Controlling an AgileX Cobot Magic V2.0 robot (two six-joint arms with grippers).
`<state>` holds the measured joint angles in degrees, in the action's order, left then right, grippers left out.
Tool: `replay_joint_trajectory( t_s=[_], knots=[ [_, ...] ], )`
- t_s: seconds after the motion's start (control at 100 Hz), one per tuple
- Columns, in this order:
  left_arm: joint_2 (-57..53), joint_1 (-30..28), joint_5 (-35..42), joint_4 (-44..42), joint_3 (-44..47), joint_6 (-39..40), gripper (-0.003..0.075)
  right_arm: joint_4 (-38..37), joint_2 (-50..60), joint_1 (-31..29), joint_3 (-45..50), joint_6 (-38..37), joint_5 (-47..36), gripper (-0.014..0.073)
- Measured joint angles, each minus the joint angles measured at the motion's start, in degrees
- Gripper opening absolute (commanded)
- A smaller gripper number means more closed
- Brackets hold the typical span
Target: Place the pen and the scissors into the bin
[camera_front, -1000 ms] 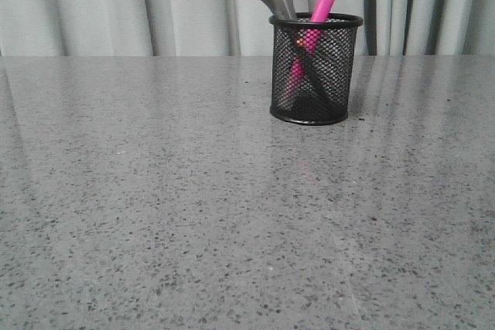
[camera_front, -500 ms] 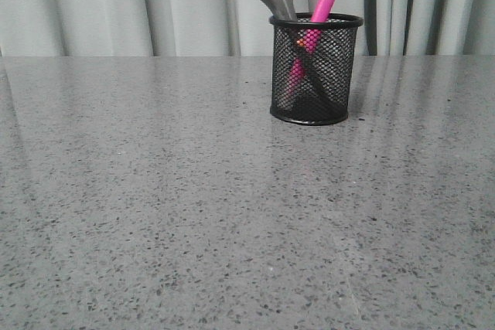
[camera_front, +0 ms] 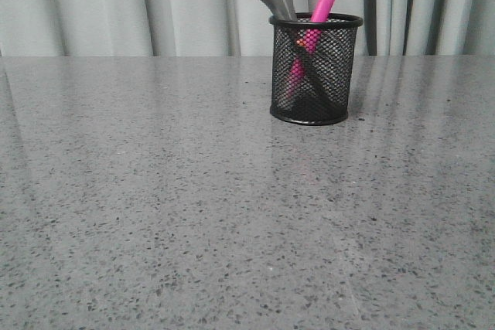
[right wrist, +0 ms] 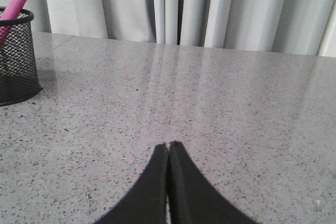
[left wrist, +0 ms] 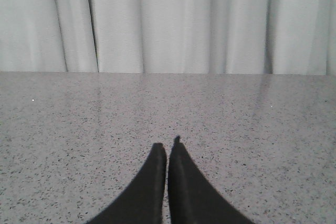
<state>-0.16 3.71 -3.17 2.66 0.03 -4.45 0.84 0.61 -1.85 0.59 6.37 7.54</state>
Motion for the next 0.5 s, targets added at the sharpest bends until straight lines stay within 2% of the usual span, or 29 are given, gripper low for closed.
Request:
replay_joint_trajectory(
  t_s=[0.5],
  knots=[
    [0.0, 0.0, 0.0, 0.0, 0.0, 0.0, -0.0019, -0.1, 0.0, -0.7, 0.0, 0.0, 0.0, -0.0069]
  ],
)
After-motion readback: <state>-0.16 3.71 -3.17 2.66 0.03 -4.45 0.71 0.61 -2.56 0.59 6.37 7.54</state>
